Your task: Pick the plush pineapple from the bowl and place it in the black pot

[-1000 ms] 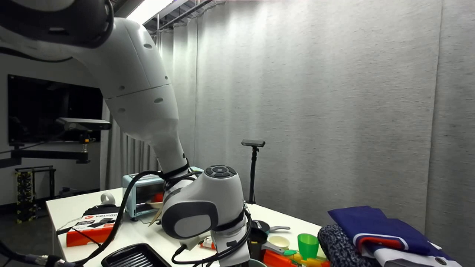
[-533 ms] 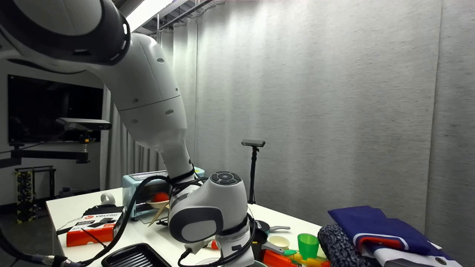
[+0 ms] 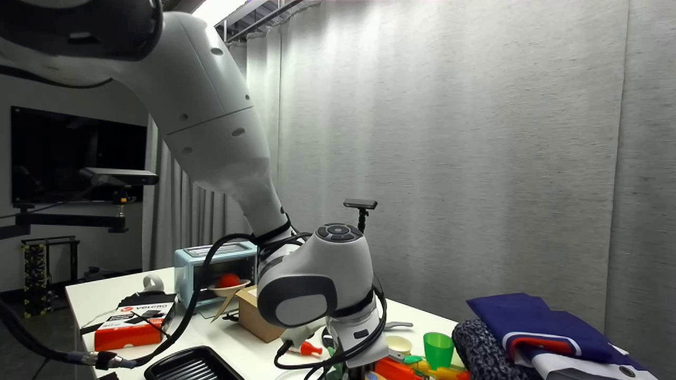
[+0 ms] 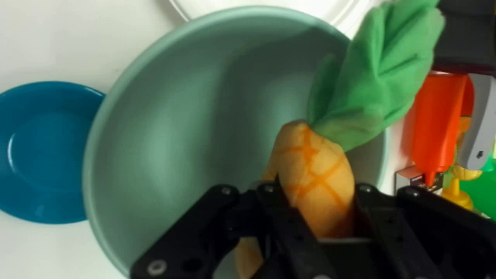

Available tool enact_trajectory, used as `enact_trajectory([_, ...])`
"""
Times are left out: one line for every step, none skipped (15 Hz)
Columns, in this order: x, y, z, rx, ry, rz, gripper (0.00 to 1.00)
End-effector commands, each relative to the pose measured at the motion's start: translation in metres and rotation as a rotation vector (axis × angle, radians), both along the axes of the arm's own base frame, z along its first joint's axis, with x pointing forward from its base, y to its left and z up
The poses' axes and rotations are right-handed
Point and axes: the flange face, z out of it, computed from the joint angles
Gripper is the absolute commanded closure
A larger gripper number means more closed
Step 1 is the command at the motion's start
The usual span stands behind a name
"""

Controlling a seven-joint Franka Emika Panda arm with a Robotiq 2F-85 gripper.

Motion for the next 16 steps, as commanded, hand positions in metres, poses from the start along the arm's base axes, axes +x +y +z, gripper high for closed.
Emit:
enact_trajectory([0.005,0.001,0.049,0.033,-0.012,0.112,0.96])
enact_trajectory([0.008,0.002,0.062,0.042,-0.026,0.150,0.95])
enact_trajectory([0.011,0.004,0.075,0.046,-0.048,0.187,0.95])
enact_trajectory([0.015,0.006,0.087,0.045,-0.081,0.220,0.95])
enact_trajectory([0.020,0.008,0.097,0.036,-0.120,0.236,0.95])
enact_trajectory([0.025,0.009,0.105,0.032,-0.157,0.245,0.95])
enact_trajectory([0.032,0.013,0.111,0.041,-0.186,0.252,0.95])
enact_trajectory([0.040,0.018,0.112,0.042,-0.204,0.248,0.95])
enact_trajectory([0.046,0.022,0.113,0.049,-0.217,0.249,0.95])
enact_trajectory([0.033,0.020,0.111,0.039,-0.178,0.238,0.80])
enact_trajectory([0.037,0.023,0.114,0.043,-0.188,0.243,0.80])
enact_trajectory([0.039,0.025,0.114,0.046,-0.192,0.245,0.80])
enact_trajectory([0.040,0.026,0.113,0.047,-0.192,0.245,0.80])
enact_trajectory([0.041,0.025,0.112,0.047,-0.191,0.245,0.80])
enact_trajectory([0.041,0.025,0.111,0.048,-0.190,0.245,0.80])
enact_trajectory([0.041,0.025,0.111,0.048,-0.190,0.245,0.80])
